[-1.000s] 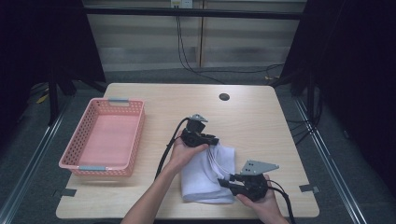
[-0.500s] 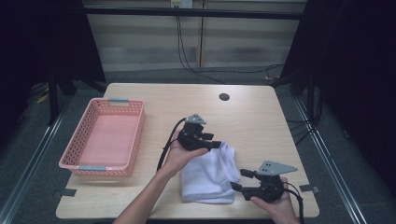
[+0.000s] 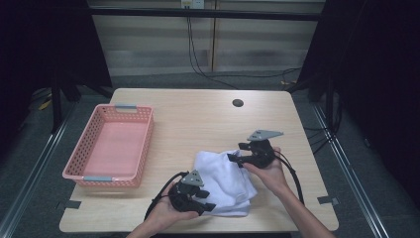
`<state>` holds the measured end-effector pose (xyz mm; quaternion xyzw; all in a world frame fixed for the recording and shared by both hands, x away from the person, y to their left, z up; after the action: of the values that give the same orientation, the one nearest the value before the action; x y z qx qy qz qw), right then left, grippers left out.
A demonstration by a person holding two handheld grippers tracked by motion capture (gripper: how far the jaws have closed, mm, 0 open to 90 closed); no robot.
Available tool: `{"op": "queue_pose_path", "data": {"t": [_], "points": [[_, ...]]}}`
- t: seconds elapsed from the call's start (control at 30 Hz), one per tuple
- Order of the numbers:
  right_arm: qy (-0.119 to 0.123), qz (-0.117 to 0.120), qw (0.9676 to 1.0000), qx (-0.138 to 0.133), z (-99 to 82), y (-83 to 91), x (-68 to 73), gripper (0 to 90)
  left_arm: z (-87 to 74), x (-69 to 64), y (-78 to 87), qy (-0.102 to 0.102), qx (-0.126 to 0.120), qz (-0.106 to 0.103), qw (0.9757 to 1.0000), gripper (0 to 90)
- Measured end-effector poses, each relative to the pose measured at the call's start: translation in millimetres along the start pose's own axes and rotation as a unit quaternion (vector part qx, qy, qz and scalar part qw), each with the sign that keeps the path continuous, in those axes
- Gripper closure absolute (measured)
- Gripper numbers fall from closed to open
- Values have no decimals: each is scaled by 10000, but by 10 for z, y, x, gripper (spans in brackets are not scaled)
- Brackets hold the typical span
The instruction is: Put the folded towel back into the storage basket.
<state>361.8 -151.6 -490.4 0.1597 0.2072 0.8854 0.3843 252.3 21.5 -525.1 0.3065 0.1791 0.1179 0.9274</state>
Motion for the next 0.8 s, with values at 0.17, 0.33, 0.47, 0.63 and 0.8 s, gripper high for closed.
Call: {"op": "queue_pose_path", "data": {"t": [0.17,0.33,0.47,0.63,0.8], "points": [[57,-500,9975,505,-177,-219,-196,642,-32,-20,-8,34,-105,-16,9999,509],[66,-531,9976,440,-291,-13,-276,813,-46,-40,-15,5,-108,2,9999,485],[129,-588,9963,608,-448,-29,-300,786,-54,-61,-20,-128,-86,59,9999,455],[-16,-592,9965,591,-456,14,-366,486,-29,-85,52,17,-162,17,9999,403],[-204,-236,9985,440,-398,149,-318,325,-137,18,311,281,-369,300,9985,350]]}}
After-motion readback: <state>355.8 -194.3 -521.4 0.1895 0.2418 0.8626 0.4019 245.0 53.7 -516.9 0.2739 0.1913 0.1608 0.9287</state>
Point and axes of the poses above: each handheld gripper's, and its own axes: y roughly backward along the jaws, z roughly out of its top, x roughly to its left, the point moved 7 cm from there along -y, roughly forward along the jaws, and after that the axes turned 7 degrees about -x, right-handed, at the moved point
